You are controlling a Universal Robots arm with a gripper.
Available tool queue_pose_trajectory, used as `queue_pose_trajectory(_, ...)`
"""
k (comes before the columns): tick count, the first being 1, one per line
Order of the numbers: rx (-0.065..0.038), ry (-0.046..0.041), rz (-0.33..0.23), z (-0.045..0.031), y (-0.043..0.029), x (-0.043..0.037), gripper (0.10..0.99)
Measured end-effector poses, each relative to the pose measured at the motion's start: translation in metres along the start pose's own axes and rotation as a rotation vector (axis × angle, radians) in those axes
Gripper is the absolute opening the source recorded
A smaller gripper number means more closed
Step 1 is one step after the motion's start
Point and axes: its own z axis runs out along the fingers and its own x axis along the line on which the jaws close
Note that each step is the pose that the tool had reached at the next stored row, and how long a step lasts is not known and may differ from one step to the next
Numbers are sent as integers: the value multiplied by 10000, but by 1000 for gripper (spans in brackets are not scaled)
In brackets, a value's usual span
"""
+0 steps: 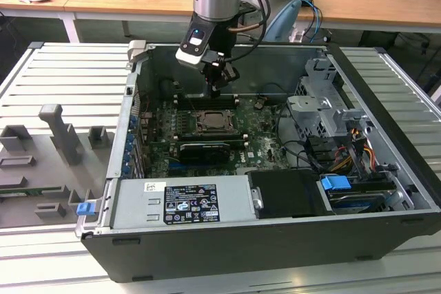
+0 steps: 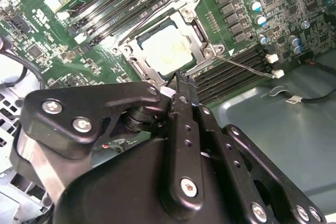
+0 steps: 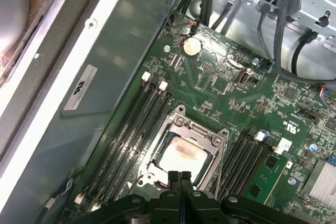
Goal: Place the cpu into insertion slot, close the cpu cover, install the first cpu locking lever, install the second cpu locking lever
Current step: 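Install the first cpu locking lever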
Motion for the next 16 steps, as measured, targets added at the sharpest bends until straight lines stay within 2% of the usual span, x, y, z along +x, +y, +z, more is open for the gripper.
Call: queue_pose_trajectory(16,-2,35,-990,0,0,0,106)
